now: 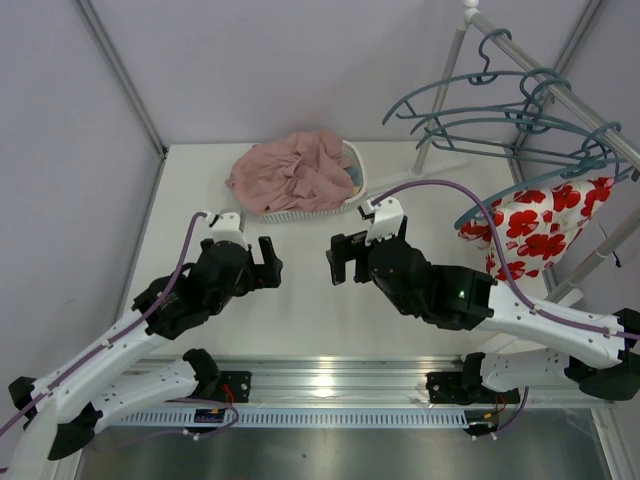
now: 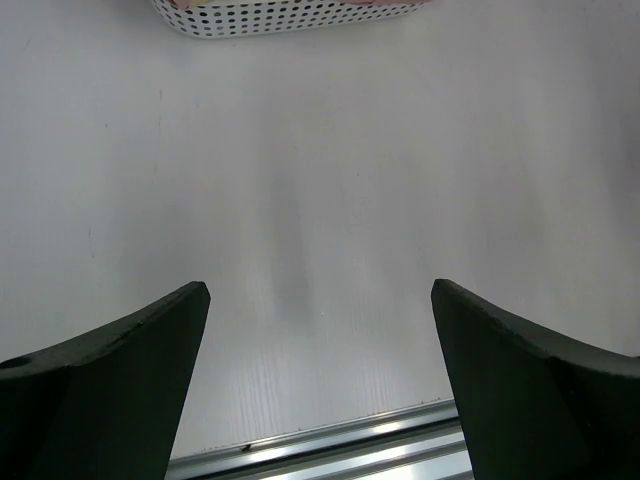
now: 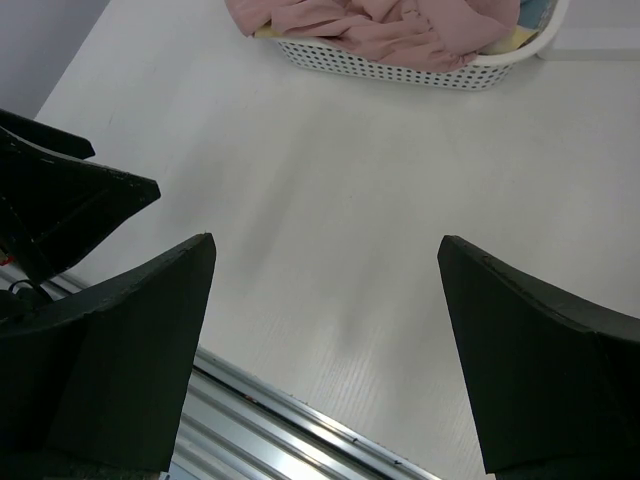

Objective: Place the skirt on the hanger

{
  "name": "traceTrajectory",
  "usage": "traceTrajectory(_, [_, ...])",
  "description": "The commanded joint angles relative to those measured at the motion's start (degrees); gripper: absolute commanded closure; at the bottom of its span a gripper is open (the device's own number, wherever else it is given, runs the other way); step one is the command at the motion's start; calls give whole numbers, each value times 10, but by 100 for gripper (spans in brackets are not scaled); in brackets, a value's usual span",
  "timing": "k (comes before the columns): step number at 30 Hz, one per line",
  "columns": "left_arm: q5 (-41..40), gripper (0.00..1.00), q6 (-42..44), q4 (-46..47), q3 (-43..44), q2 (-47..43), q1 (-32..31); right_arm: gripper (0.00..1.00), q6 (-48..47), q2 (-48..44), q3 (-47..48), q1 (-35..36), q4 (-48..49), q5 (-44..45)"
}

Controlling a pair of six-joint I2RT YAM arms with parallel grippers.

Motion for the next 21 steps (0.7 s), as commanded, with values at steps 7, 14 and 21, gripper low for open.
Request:
traceTrajectory(7, [-23, 0, -3, 30, 0, -3, -2, 1, 14, -18, -19, -4, 25, 7])
traceTrajectory(14, [-15, 1, 51, 84, 84, 73, 36, 1, 16, -14, -40, -4, 41, 8])
traceTrajectory(21, [85, 1, 86, 130, 209, 282, 138, 1, 40, -18, -84, -14, 71, 18])
